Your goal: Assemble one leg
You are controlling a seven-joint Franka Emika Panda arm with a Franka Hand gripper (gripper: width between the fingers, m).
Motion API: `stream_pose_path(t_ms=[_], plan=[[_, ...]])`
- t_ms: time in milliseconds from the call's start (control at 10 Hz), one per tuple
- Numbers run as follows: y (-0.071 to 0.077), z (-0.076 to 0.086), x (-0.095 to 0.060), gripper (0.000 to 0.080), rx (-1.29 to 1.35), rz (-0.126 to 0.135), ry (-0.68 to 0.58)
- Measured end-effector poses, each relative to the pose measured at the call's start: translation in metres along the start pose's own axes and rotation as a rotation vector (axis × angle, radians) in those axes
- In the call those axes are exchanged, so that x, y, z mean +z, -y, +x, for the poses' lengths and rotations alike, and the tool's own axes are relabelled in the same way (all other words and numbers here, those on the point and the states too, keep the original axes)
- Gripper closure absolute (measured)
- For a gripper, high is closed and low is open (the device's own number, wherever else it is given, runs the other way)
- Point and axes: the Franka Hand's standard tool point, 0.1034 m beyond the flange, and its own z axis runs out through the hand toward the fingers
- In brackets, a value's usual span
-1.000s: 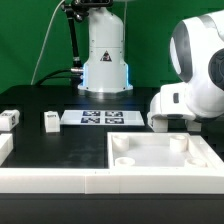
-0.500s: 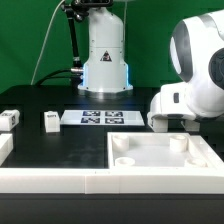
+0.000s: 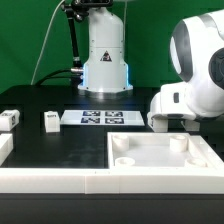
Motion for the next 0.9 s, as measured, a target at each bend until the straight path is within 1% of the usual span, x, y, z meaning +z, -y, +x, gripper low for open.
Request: stream_pose_path(t_ms=[200, 300, 400, 500, 600, 700, 900], plan=[[-0.007, -0.027, -0.034, 0.0515, -0.014, -0.005, -0.02], [-0.008, -0.036, -0.049, 0.0515, -0.025, -0.018, -0.043], [-0.007, -0.041, -0.057, 0.0514, -0.028, -0.018, -0.063], [-0.006, -0.038, -0.058, 0.0514, -0.029, -0.014, -0.078], [-0.004, -0.033, -0.06, 0.0514, -0.029, -0.007, -0.122], [-0.003, -0.031, -0.063, 0.0514, -0.031, 0.002, -0.202], [-0.002, -0.028, -0.068, 0.0514, -0.039, 0.019, -0.404]])
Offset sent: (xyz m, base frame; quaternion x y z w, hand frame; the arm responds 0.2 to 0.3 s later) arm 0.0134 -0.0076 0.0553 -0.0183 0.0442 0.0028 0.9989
